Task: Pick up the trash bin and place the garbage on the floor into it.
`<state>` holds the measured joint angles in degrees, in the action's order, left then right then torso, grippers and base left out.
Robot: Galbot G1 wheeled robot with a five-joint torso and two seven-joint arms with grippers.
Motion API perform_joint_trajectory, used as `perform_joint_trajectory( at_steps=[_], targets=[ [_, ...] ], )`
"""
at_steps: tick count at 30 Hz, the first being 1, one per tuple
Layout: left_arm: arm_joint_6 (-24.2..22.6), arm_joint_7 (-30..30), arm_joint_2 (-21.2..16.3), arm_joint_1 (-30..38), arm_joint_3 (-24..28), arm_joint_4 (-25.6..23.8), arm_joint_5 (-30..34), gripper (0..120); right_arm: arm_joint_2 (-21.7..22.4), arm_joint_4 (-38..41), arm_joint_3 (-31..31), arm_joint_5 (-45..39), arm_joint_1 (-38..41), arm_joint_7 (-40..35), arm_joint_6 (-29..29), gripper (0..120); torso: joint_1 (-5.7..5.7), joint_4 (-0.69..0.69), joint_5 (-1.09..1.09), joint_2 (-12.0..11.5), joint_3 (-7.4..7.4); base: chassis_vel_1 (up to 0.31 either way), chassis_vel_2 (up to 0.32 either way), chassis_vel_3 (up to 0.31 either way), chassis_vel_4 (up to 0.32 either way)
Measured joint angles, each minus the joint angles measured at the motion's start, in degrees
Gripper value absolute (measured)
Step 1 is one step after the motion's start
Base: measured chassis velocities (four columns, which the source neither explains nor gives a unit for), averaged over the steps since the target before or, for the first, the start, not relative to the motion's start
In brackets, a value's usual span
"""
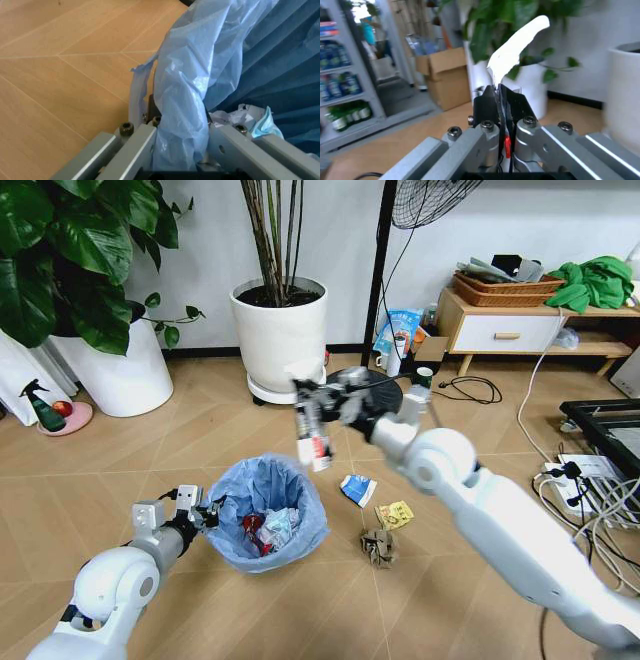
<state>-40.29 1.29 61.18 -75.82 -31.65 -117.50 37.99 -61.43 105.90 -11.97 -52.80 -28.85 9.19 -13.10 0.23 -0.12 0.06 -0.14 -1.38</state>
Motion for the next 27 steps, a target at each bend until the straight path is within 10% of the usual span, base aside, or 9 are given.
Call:
perform_joint_trajectory(
  at_steps=[14, 27],
  targets=[
    [-1.56, 2.93, -0.62, 3.28, 1.82, 1.59, 5.62, 0, 0.05, -1.15, -7.14, 7.22, 0.43, 1.71, 2.62, 1, 0.00, -0.03, 0.00, 0.00, 0.01, 0.000, 0.000, 0.000, 0.000],
    [-1.61, 3.01, -0.76, 3.59, 1.97, 1.76, 5.65, 0, -1.02, -2.69, -7.58, 11.48, -0.16, 0.38, 3.45, 52, 0.00, -0.01, -0.01, 0.00, 0.01, 0.000, 0.000, 0.000, 0.000]
  ],
)
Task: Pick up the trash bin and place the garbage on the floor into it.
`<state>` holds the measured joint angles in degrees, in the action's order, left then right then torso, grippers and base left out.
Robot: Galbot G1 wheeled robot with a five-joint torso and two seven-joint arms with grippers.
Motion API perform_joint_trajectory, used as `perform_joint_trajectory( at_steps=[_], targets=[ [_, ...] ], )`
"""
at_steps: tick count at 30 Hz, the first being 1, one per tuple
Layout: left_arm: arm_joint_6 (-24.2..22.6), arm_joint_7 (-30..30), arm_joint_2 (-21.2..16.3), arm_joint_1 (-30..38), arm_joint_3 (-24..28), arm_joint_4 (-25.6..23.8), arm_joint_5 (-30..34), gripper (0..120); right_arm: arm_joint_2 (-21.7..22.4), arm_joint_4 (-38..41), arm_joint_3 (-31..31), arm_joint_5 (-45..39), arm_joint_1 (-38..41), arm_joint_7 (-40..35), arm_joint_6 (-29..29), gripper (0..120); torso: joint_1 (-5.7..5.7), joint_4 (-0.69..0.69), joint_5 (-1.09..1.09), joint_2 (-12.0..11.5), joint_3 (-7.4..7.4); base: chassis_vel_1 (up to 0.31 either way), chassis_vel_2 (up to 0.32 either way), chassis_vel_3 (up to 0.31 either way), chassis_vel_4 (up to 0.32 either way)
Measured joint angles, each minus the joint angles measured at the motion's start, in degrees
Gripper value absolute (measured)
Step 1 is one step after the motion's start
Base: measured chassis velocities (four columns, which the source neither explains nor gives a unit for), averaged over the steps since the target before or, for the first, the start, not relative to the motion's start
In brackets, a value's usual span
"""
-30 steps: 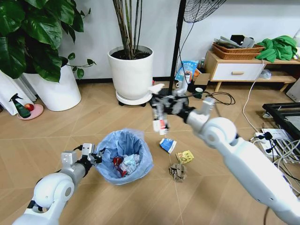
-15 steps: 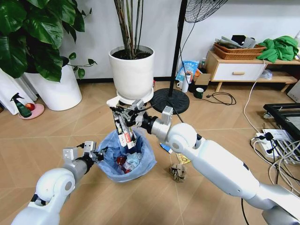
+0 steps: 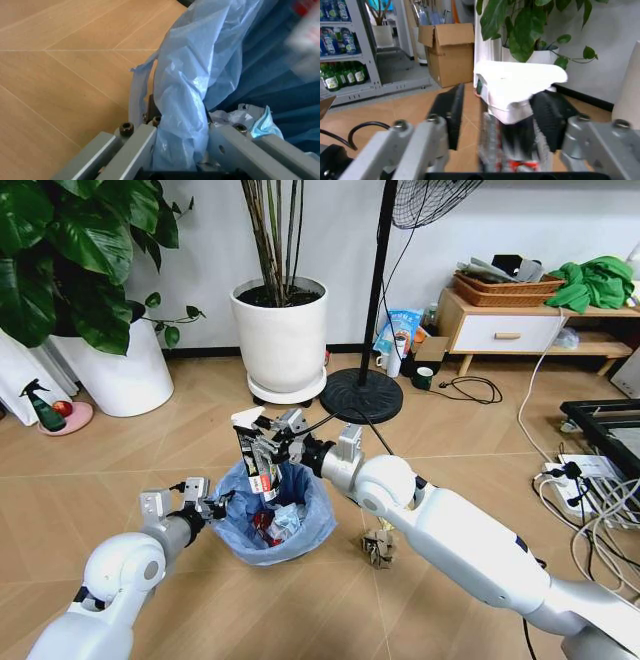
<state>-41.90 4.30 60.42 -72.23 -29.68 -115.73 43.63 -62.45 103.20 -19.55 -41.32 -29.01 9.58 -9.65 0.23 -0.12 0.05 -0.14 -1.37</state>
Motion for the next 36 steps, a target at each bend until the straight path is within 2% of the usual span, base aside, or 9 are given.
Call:
perform_joint_trajectory(
  at_steps=[2, 5, 8, 9, 13, 21, 36],
  targets=[
    [0.00, -0.03, 0.07, 0.05, -0.06, 0.04, -0.01, 0, 0.57, 0.51, 0.09, -0.22, 0.00, 0.00, -0.36, 60, 0.00, 0.00, 0.00, 0.00, 0.00, 0.000, 0.000, 0.000, 0.000],
    [0.00, -0.05, 0.09, 0.13, -0.09, 0.07, -0.02, 0, 1.01, 0.85, 0.16, -0.51, 0.00, 0.02, -0.57, 65, 0.00, 0.00, 0.00, 0.00, 0.00, 0.000, 0.000, 0.000, 0.000],
    [0.00, -0.08, 0.17, 0.33, -0.12, 0.18, -0.07, 0, 1.87, 1.74, 0.39, -1.29, -0.05, 0.06, -0.99, 81, 0.00, -0.01, 0.00, 0.00, 0.00, 0.000, 0.000, 0.000, 0.000],
    [0.00, -0.08, 0.17, 0.33, -0.12, 0.18, -0.07, 0, 1.87, 1.74, 0.39, -1.29, -0.05, 0.06, -0.99, 81, 0.00, -0.01, 0.00, 0.00, 0.00, 0.000, 0.000, 0.000, 0.000],
    [0.01, -0.12, 0.30, 0.52, -0.12, 0.36, -0.16, 0, 2.77, 3.11, 0.41, -2.54, -0.03, 0.07, -1.41, 97, 0.00, 0.00, 0.00, 0.00, 0.00, 0.000, 0.000, 0.000, 0.000],
    [0.15, -0.20, 0.31, 0.95, -0.20, 0.62, -0.25, 0, 5.88, 6.26, 0.53, -6.36, 0.19, 0.97, -3.36, 100, 0.00, 0.00, 0.00, 0.00, 0.00, 0.000, 0.000, 0.000, 0.000],
    [0.32, -0.39, 0.61, 0.85, -0.56, 0.64, -0.44, 0, 8.10, 8.17, 2.29, -7.12, -0.04, 4.49, -5.94, 100, 0.00, -0.01, 0.00, 0.00, 0.00, 0.000, 0.000, 0.000, 0.000]
  ],
)
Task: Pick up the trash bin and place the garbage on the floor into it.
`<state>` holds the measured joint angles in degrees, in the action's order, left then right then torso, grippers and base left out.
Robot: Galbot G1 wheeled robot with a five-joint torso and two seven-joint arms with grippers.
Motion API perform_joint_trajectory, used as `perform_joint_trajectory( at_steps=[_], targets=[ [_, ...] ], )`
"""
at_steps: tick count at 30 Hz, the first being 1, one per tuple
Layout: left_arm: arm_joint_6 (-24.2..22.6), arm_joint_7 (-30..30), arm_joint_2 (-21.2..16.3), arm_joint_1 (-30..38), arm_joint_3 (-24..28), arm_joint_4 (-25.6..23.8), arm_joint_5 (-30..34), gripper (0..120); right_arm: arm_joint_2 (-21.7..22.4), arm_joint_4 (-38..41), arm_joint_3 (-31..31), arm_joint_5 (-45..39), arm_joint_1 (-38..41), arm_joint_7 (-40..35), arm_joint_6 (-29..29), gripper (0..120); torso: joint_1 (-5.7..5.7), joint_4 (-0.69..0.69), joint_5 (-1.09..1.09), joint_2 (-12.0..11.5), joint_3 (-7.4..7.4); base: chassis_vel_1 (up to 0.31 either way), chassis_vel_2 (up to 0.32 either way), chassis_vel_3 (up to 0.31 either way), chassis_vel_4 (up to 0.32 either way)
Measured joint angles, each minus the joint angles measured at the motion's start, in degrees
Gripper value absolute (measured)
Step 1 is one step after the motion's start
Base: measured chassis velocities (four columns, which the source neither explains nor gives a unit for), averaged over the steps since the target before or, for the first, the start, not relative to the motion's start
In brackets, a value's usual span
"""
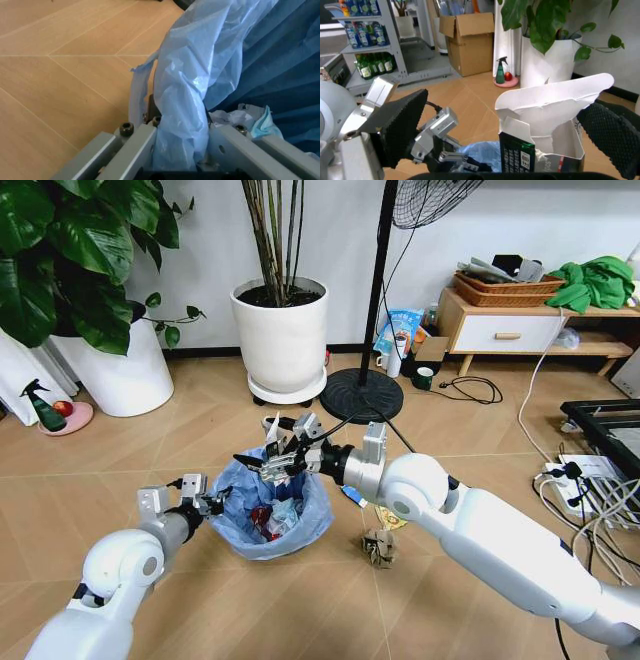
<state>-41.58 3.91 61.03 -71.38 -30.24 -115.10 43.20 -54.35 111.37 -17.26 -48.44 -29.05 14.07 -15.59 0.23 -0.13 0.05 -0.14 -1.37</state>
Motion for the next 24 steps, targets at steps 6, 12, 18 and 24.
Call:
perform_joint_trajectory(
  at_steps=[6, 12, 18, 24],
  targets=[
    [0.12, -0.12, 0.19, -0.07, -0.08, 0.00, -0.13, 0, -0.18, 0.58, 1.33, -1.10, 0.61, 0.88, -1.22, 100, 0.00, 0.01, 0.01, 0.00, 0.00, 0.000, 0.000, 0.000, 0.000],
    [0.17, -0.12, 0.23, -0.07, -0.09, -0.02, -0.14, 0, 0.93, 0.62, 1.77, 0.31, -0.57, 1.15, -2.10, 100, 0.00, 0.00, 0.00, 0.00, 0.00, 0.000, 0.000, 0.000, 0.000],
    [0.19, -0.12, 0.23, -0.17, -0.07, -0.21, -0.15, 0, 1.44, -0.71, 2.60, 2.32, -1.24, 0.97, -2.07, 100, 0.00, 0.00, 0.00, 0.00, 0.00, 0.000, 0.000, 0.000, 0.000],
    [0.23, -0.16, 0.22, -0.36, -0.10, -0.31, -0.17, 0, 2.19, -1.44, 3.16, 3.77, -1.33, 1.35, -1.71, 100, 0.00, 0.00, 0.00, 0.00, 0.00, 0.000, 0.000, 0.000, 0.000]
  ],
)
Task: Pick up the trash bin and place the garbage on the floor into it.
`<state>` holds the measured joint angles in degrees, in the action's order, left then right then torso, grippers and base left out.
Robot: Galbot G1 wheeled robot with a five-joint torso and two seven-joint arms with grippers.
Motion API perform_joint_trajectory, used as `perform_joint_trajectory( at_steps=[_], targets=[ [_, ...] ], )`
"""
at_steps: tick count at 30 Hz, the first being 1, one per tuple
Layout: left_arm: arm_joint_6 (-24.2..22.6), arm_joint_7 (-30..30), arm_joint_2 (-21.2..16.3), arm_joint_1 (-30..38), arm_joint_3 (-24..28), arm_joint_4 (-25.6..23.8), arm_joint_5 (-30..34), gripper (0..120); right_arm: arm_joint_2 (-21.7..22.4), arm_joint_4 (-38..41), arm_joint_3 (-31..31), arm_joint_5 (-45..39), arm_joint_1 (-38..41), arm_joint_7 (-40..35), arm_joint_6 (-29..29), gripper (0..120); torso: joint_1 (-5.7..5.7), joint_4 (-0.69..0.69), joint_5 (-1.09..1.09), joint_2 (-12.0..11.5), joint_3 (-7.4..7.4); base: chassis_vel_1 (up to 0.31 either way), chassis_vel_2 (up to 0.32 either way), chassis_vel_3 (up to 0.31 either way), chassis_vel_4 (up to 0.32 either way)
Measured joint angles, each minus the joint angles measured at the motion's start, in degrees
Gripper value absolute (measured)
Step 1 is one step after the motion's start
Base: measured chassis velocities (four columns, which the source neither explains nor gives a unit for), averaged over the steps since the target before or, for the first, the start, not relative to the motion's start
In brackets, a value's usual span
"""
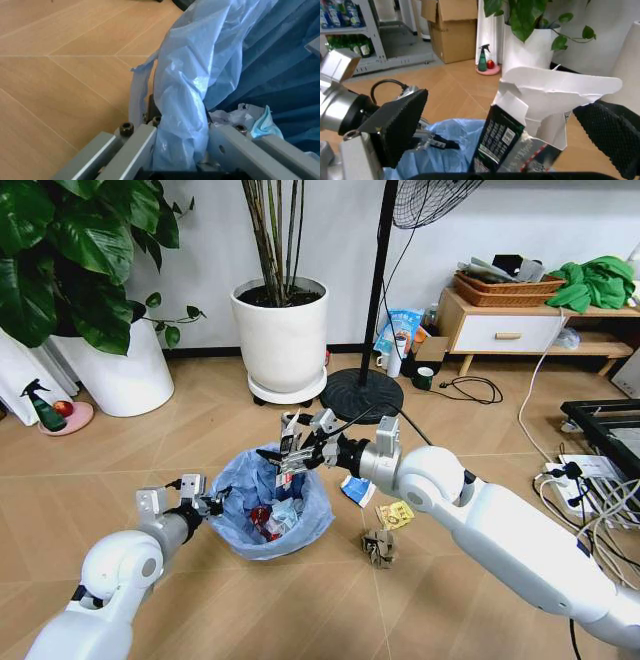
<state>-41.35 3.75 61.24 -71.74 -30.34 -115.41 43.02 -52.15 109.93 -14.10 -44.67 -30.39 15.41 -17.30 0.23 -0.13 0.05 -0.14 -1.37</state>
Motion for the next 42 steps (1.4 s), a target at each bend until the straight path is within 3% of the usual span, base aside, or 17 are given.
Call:
perform_joint_trajectory(
  at_steps=[6, 26, 42],
  targets=[
    [0.05, -0.01, 0.05, -0.04, 0.01, -0.03, -0.05, 0, 0.76, 0.45, 0.09, 0.66, -0.22, 0.65, 0.33, 100, 0.00, 0.00, 0.00, 0.00, 0.00, 0.000, 0.000, 0.000, 0.000],
    [0.15, -0.64, 0.44, 0.03, 0.02, 0.17, -0.91, 0, 4.67, 1.12, 4.10, 8.37, -1.02, 13.02, 0.33, 100, 0.00, -0.01, 0.00, 0.00, 0.00, 0.000, 0.000, 0.000, 0.000],
    [0.30, -0.84, 0.70, -0.47, -0.60, 0.20, -1.19, 0, 1.60, 1.14, 1.17, 2.99, 1.19, 6.65, -0.09, 100, 0.00, 0.00, 0.01, 0.00, 0.00, 0.000, 0.000, 0.000, 0.000]
  ],
)
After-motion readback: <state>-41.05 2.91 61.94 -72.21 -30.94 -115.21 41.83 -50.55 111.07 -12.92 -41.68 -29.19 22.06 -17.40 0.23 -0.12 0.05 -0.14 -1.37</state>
